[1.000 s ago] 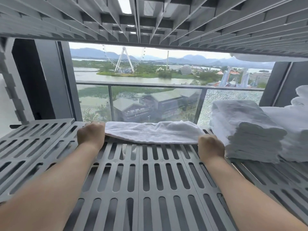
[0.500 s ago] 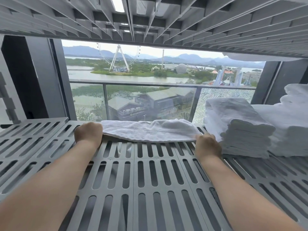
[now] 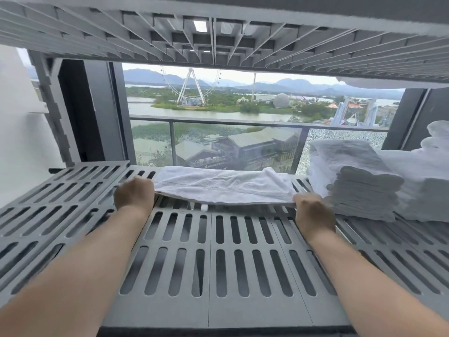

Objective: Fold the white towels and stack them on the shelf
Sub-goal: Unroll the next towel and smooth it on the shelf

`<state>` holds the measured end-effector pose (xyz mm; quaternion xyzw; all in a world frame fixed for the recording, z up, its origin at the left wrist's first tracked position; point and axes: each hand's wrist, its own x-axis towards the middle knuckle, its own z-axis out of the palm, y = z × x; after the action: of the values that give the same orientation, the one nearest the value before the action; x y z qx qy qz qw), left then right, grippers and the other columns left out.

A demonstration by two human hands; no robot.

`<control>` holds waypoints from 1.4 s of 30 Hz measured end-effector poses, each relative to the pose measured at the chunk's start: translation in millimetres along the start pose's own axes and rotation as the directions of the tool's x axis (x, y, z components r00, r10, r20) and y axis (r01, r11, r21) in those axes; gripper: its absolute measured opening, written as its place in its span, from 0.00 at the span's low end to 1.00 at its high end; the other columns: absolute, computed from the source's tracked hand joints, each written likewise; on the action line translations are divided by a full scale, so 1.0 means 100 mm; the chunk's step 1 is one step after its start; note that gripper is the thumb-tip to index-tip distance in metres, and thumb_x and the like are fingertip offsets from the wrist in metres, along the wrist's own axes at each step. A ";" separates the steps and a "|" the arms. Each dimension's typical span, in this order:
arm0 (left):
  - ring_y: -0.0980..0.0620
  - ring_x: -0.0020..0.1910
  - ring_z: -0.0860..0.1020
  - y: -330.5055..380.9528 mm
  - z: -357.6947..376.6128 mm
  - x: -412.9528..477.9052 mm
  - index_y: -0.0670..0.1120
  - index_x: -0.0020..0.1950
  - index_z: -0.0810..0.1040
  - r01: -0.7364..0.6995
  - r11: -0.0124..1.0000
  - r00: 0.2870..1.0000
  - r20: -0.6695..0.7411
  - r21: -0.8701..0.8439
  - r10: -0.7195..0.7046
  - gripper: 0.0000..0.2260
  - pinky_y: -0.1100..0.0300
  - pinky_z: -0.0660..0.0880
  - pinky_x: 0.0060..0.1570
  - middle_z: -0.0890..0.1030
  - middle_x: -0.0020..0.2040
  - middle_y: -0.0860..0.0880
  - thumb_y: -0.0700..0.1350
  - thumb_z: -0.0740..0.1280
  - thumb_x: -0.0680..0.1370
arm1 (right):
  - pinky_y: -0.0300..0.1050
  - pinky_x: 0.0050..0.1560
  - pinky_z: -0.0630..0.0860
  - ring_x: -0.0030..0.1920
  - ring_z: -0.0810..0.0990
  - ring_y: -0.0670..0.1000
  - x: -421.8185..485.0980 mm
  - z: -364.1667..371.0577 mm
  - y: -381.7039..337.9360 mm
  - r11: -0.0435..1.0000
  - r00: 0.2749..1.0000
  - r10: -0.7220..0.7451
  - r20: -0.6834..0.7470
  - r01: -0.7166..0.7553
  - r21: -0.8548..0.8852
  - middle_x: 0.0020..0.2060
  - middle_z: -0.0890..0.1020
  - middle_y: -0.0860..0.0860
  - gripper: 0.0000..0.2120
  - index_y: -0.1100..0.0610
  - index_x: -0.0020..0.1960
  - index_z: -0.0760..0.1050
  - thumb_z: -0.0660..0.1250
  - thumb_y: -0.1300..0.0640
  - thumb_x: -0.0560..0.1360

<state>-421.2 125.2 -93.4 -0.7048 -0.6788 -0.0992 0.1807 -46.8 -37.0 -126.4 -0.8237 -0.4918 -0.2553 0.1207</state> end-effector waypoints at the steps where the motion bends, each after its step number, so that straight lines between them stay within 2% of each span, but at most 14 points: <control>1: 0.44 0.40 0.74 -0.01 -0.03 -0.10 0.39 0.52 0.82 0.014 1.000 1.000 0.004 -0.021 -0.014 0.16 0.57 0.69 0.38 0.82 0.46 0.42 0.30 0.56 0.74 | 0.42 0.35 0.67 0.39 0.76 0.54 -0.06 -0.04 0.01 1.000 1.000 -0.013 0.001 0.013 -0.010 0.40 0.81 0.53 0.16 0.56 0.50 0.79 0.58 0.71 0.73; 3: 0.43 0.42 0.76 -0.03 -0.08 -0.31 0.37 0.54 0.81 0.036 0.998 0.999 -0.007 -0.057 -0.036 0.17 0.55 0.71 0.38 0.82 0.49 0.41 0.30 0.55 0.75 | 0.44 0.39 0.71 0.45 0.79 0.55 -0.20 -0.14 0.03 0.999 0.999 -0.042 0.005 0.042 -0.021 0.43 0.83 0.53 0.17 0.55 0.51 0.80 0.57 0.70 0.73; 5: 0.42 0.48 0.80 -0.06 -0.17 -0.55 0.37 0.55 0.80 0.060 0.996 0.998 -0.014 -0.073 -0.061 0.15 0.52 0.74 0.40 0.82 0.51 0.40 0.31 0.55 0.77 | 0.45 0.45 0.75 0.47 0.79 0.55 -0.38 -0.26 0.04 0.998 0.998 -0.060 0.009 0.060 -0.029 0.44 0.83 0.53 0.17 0.56 0.52 0.80 0.57 0.70 0.73; 9: 0.46 0.40 0.76 -0.20 -0.39 -1.08 0.42 0.44 0.79 0.066 0.998 0.998 0.001 -0.006 -0.066 0.11 0.54 0.72 0.35 0.80 0.43 0.44 0.31 0.60 0.74 | 0.45 0.44 0.72 0.49 0.79 0.55 -0.81 -0.53 0.07 0.999 0.999 -0.032 0.001 0.032 -0.013 0.44 0.82 0.51 0.18 0.55 0.53 0.81 0.58 0.69 0.72; 10: 0.45 0.40 0.77 -0.26 -0.44 -1.21 0.41 0.45 0.80 0.077 0.997 0.997 -0.004 0.001 -0.077 0.10 0.54 0.73 0.35 0.80 0.43 0.44 0.31 0.60 0.74 | 0.44 0.42 0.72 0.50 0.79 0.55 -0.93 -0.59 0.09 0.999 0.999 -0.032 -0.011 0.032 -0.010 0.43 0.82 0.51 0.19 0.54 0.54 0.81 0.58 0.70 0.72; 13: 0.42 0.48 0.79 -0.44 -0.54 -1.58 0.40 0.50 0.81 0.114 0.993 0.993 -0.011 0.012 -0.114 0.10 0.52 0.77 0.40 0.80 0.49 0.42 0.32 0.62 0.75 | 0.46 0.44 0.76 0.51 0.80 0.56 -1.26 -0.76 0.16 0.999 1.000 -0.028 0.008 0.028 0.020 0.42 0.82 0.52 0.19 0.55 0.56 0.80 0.59 0.69 0.72; 16: 0.40 0.58 0.76 -0.60 -0.63 -1.89 0.40 0.56 0.81 0.134 0.991 0.991 -0.006 -0.004 -0.134 0.12 0.49 0.78 0.49 0.77 0.58 0.41 0.34 0.60 0.77 | 0.46 0.40 0.72 0.48 0.79 0.57 -1.50 -0.87 0.21 0.997 1.000 -0.023 0.000 0.023 0.079 0.41 0.81 0.53 0.14 0.56 0.50 0.81 0.60 0.68 0.73; 19: 0.40 0.61 0.74 -0.70 -0.68 -2.15 0.41 0.55 0.81 0.152 0.986 0.988 0.005 -0.067 -0.152 0.13 0.49 0.79 0.49 0.76 0.59 0.41 0.34 0.60 0.77 | 0.45 0.40 0.71 0.47 0.78 0.57 -1.70 -0.96 0.21 0.990 1.000 -0.003 -0.004 0.003 0.139 0.40 0.81 0.53 0.14 0.57 0.48 0.81 0.60 0.69 0.71; 21: 0.40 0.61 0.74 -0.76 -0.70 -2.27 0.41 0.54 0.82 0.144 0.984 0.989 -0.012 -0.109 -0.146 0.13 0.49 0.79 0.49 0.76 0.58 0.41 0.34 0.60 0.77 | 0.47 0.44 0.76 0.48 0.78 0.58 -1.82 -1.01 0.21 0.986 1.000 0.013 0.000 -0.012 0.165 0.42 0.82 0.54 0.14 0.58 0.49 0.81 0.61 0.68 0.71; 24: 0.40 0.59 0.75 -0.81 -0.70 -2.38 0.41 0.53 0.82 0.131 0.980 0.990 -0.023 -0.148 -0.136 0.12 0.49 0.78 0.49 0.76 0.58 0.41 0.35 0.61 0.77 | 0.50 0.49 0.77 0.49 0.79 0.59 -1.92 -1.03 0.21 0.984 1.000 0.019 -0.012 -0.016 0.175 0.45 0.83 0.55 0.14 0.58 0.51 0.81 0.61 0.67 0.72; 28: 0.39 0.57 0.75 -0.88 -0.69 -2.48 0.40 0.50 0.82 0.116 0.975 0.990 -0.054 -0.188 -0.128 0.11 0.49 0.80 0.47 0.76 0.57 0.40 0.32 0.61 0.76 | 0.51 0.50 0.75 0.48 0.78 0.60 -1.99 -1.02 0.19 0.972 0.997 0.066 -0.045 -0.054 0.227 0.44 0.82 0.57 0.14 0.59 0.50 0.82 0.61 0.69 0.72; 33: 0.40 0.61 0.74 -0.90 -0.66 -2.59 0.39 0.55 0.82 0.153 0.967 0.986 -0.031 -0.202 -0.162 0.13 0.50 0.80 0.50 0.75 0.61 0.40 0.31 0.60 0.77 | 0.52 0.49 0.74 0.48 0.78 0.61 -2.08 -1.02 0.15 0.958 0.992 0.101 -0.075 -0.077 0.278 0.43 0.82 0.59 0.16 0.58 0.49 0.83 0.61 0.71 0.71; 39: 0.38 0.54 0.78 -0.98 -0.66 -2.66 0.39 0.55 0.82 0.187 0.953 0.979 -0.039 -0.239 -0.202 0.12 0.48 0.78 0.44 0.79 0.52 0.40 0.31 0.62 0.77 | 0.53 0.52 0.76 0.49 0.78 0.63 -2.14 -0.98 0.22 0.895 0.988 0.126 -0.093 -0.073 0.441 0.44 0.82 0.62 0.18 0.63 0.53 0.84 0.61 0.75 0.71; 42: 0.37 0.54 0.78 -1.05 -0.64 -2.68 0.38 0.54 0.83 0.216 0.948 0.971 -0.046 -0.235 -0.233 0.10 0.46 0.78 0.45 0.79 0.51 0.40 0.32 0.63 0.78 | 0.54 0.53 0.77 0.51 0.78 0.64 -2.18 -0.97 0.26 0.865 0.987 0.133 -0.091 -0.071 0.497 0.47 0.82 0.64 0.17 0.65 0.54 0.83 0.59 0.76 0.73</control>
<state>-534.4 -145.2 -125.2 -0.6349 -0.7316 -0.2222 0.1110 -137.9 -256.6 -161.7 -0.7735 -0.4880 -0.1647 0.3694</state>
